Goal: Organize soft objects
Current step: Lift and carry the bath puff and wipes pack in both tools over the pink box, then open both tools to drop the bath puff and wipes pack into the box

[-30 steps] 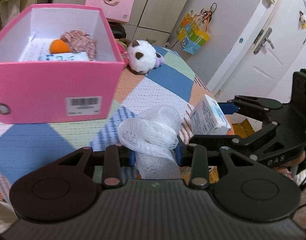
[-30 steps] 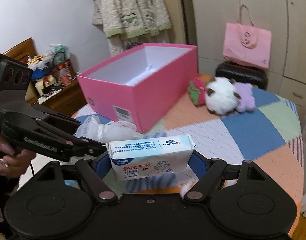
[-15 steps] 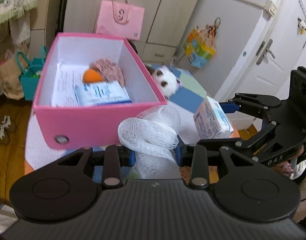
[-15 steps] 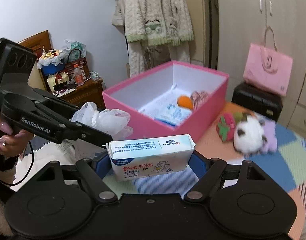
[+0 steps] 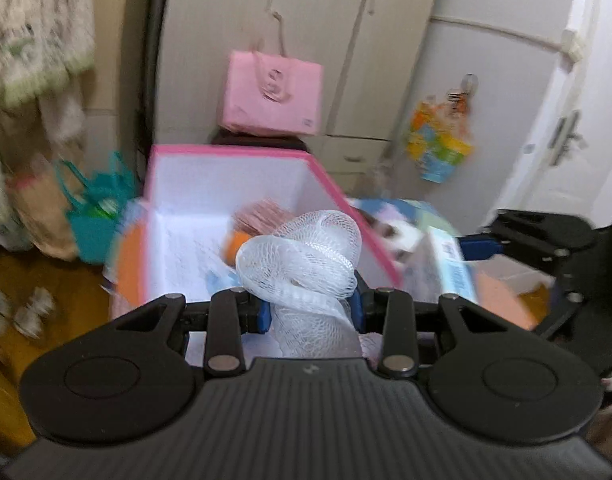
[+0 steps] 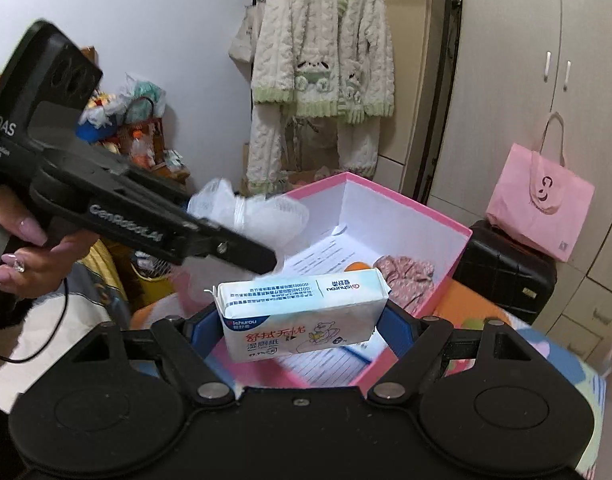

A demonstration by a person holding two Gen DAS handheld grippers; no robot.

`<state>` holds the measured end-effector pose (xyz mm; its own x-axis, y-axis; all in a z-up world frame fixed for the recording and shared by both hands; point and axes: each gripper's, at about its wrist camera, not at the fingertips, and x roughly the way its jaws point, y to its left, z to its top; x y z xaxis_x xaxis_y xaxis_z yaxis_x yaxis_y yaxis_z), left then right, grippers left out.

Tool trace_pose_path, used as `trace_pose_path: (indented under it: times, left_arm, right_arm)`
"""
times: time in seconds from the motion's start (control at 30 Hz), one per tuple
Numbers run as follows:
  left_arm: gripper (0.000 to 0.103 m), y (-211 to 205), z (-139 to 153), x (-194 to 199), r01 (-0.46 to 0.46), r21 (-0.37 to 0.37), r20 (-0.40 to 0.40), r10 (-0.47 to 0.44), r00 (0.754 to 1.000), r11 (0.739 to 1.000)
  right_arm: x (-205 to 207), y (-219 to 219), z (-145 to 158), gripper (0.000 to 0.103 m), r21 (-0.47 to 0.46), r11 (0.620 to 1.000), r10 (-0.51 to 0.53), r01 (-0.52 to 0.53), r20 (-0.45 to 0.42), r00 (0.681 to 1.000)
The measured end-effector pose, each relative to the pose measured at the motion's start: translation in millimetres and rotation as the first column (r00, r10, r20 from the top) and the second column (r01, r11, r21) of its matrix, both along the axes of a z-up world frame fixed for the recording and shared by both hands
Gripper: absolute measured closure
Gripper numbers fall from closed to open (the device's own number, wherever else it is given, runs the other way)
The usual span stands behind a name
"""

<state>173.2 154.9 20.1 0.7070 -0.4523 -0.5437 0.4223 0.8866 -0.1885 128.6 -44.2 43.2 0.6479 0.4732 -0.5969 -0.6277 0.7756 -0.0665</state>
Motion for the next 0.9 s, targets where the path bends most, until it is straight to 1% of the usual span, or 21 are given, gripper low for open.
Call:
trace_pose_path:
  times: [0.03, 0.07, 0.1, 0.2, 0.3, 0.47, 0.57, 0.63, 0.7, 0.83, 0.9]
  left_arm:
    - [0.068, -1.4, -1.5, 6.4, -0.017, 0.036, 0.013, 0.017, 1.0, 0.999]
    - [0.068, -1.6, -3.5, 14.6, -0.026, 0.062, 0.009, 0.026, 1.0, 0.998]
    - [0.068, -0.8, -5.5, 22.5, -0.023, 0.072, -0.009, 0.023, 1.0, 0.997]
    - [0.068, -0.7, -11.3, 50.1, 0.022, 0.068, -0.099, -0.015, 0.995, 0.997]
    - [0.068, -4.9, -17.8, 71.2, 0.029, 0.095, -0.14, -0.016, 0.99, 0.995]
    - [0.068, -6.5, -28.0, 98.5, 0.009, 0.119, -0.168, 0.011, 0.986, 0.993]
    - [0.067, -7.7, -34.5, 112.8, 0.013, 0.13, -0.19, 0.012, 0.982, 0.991]
    - [0.067, -9.6, -36.7, 117.8, 0.022, 0.158, -0.185, 0.007, 0.983, 0.987]
    - [0.067, -13.2, -37.3, 120.3, 0.025, 0.211, -0.183, 0.015, 0.983, 0.977]
    - [0.066, -18.4, -35.3, 126.7, 0.043, 0.235, -0.204, 0.006, 0.979, 0.971]
    - [0.065, -21.8, -36.0, 127.4, 0.051, 0.254, -0.196, 0.0, 0.981, 0.966]
  right_arm:
    - [6.4, 3.5, -1.3, 0.019, -0.02, 1.0, 0.006, -0.006, 0.003, 1.0]
    - [11.3, 7.2, -2.3, 0.019, -0.035, 0.999, 0.012, -0.012, 0.002, 1.0]
    - [18.9, 10.4, -4.1, 0.019, -0.05, 0.999, 0.02, -0.021, -0.003, 1.0]
    - [40.9, 19.2, -7.8, 0.019, -0.076, 0.996, 0.038, -0.04, -0.028, 0.999]
    - [65.5, 28.5, -12.8, 0.019, -0.11, 0.992, 0.061, -0.067, -0.056, 0.997]
    - [97.9, 40.4, -27.4, 0.019, -0.156, 0.981, 0.095, -0.117, -0.143, 0.985]
    - [111.7, 47.8, -35.2, 0.019, -0.201, 0.972, 0.089, -0.121, -0.161, 0.983]
    - [120.2, 52.4, -40.6, 0.019, -0.228, 0.965, 0.086, -0.128, -0.185, 0.979]
    - [129.3, 57.7, -46.6, 0.019, -0.251, 0.958, 0.085, -0.139, -0.216, 0.973]
    - [140.8, 63.5, -56.5, 0.019, -0.287, 0.945, 0.078, -0.154, -0.259, 0.963]
    - [146.0, 65.2, -60.0, 0.018, -0.297, 0.943, 0.067, -0.148, -0.266, 0.962]
